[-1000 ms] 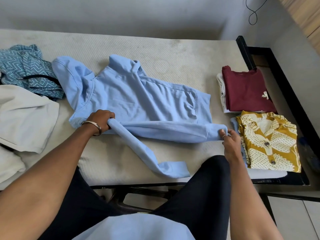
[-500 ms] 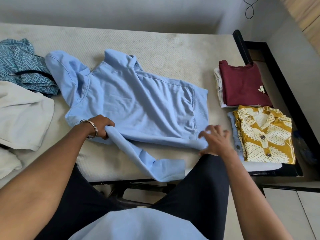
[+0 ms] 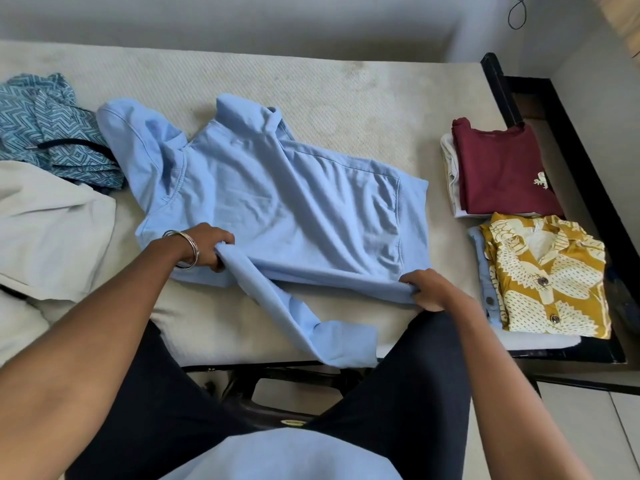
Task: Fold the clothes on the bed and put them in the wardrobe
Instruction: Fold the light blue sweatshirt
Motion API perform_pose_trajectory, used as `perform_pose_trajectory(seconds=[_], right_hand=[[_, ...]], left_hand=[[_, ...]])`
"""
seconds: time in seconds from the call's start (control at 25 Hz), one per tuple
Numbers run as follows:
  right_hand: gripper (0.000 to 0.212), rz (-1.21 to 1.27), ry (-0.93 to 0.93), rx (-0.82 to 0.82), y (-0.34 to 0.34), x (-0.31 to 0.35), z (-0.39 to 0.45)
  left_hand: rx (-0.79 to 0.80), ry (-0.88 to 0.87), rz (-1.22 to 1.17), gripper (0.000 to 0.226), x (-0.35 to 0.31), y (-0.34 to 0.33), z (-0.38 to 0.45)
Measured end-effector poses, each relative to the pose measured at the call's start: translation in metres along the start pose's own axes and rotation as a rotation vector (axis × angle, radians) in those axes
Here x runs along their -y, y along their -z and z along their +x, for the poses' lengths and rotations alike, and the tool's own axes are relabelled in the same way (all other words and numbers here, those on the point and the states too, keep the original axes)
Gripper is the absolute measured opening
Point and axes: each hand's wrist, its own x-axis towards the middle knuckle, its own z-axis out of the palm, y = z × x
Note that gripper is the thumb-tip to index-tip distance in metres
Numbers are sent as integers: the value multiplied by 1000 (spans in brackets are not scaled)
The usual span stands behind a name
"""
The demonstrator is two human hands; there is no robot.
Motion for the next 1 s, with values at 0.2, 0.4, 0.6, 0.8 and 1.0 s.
perform_pose_trajectory(seconds=[0.2,0.4,0.6,0.8,1.0], right_hand=[[17,372,-168,-264,28,-31,37],[11,72,-423,-794,-13,28,63],[26,88,-216,-650,-73,78,64],[26,359,-141,-723,-37,123,78],[60,82,-114,-229,-62,212,48]], left_hand=[[-337,29,47,56,1,45,57],[-776,381,185,36,-34,16,78],[-629,402,7,30,-26,-63,53],[-619,319,-220,51,28,-75,38],[-762,546,-200,72,59,-60,31]])
